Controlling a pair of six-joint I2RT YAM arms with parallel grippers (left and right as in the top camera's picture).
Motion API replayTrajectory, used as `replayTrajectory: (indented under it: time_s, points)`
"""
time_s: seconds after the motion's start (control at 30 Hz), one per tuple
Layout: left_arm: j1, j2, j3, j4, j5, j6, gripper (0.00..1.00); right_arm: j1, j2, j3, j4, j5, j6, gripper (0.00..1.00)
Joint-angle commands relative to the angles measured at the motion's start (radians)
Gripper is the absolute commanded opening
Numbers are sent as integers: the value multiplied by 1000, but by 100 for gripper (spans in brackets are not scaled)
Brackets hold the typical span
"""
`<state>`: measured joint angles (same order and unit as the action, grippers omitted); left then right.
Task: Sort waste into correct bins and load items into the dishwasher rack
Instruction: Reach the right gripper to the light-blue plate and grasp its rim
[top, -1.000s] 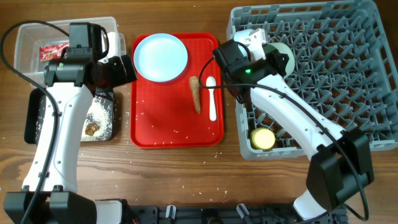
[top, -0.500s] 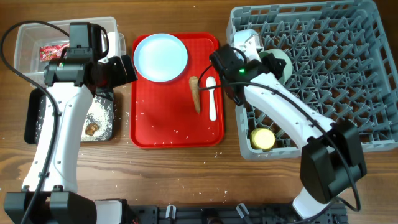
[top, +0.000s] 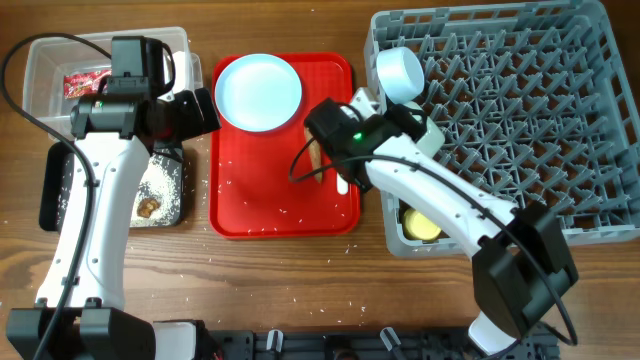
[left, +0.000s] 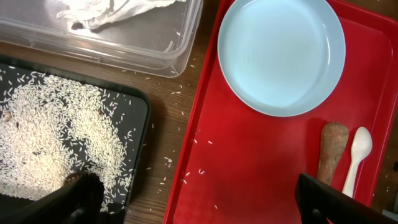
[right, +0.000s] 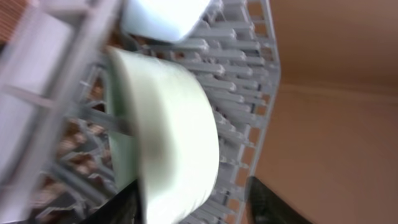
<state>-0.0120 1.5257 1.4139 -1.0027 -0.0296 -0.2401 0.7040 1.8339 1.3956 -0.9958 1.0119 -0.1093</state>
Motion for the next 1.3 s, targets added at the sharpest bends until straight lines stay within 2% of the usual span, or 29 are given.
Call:
replayTrajectory:
  time_s: [0.0,0.07,0.2,0.23,0.3,0.4,0.43,0.47,0.5,0.67,0.83,0.9,1.13,1.23,1.27]
  points:
    - [4,-12,14,3,-10,9,100,16,19,1,32,-119,4,74]
    - [4,-12,14,3,-10,9,100,16,17,1,66,-153,6,83]
    - [4,-12,14,3,-10,9,100,16,-35,82,83,-175,7,91]
    - [4,-12,14,3,-10,9,100,16,-54,122,88,-241,6,93]
    - [4,-12,14,3,-10,9,100,15,-93,170,134,-541,8,100]
    - [4,-12,14,3,-10,9,100,13,-104,165,229,-980,8,100]
    - [4,-12,14,3,-10,9,100,12,-103,164,244,-1044,16,100]
    - [4,-12,14,3,-10,9,100,8,-103,164,255,-1092,92,100]
    - [4,-12,14,3,-10,9,100,-4,-103,164,265,-1096,198,100]
    - [4,-12,14,3,-10,9,100,-100,-103,164,322,-1154,389,100]
    - [4,-12,14,3,-10,9,100,-92,-103,160,359,-1166,433,99]
    - [4,-12,14,3,-10,9,100,-93,-96,160,395,-1158,481,94]
    - [4,-12,14,3,-10,9,100,-93,84,160,485,-1109,556,86]
    - [4,-12,14,3,-10,9,100,-93,159,160,550,-1087,564,81]
    - [4,-12,14,3,-10,9,100,-93,212,160,609,-1079,592,74]
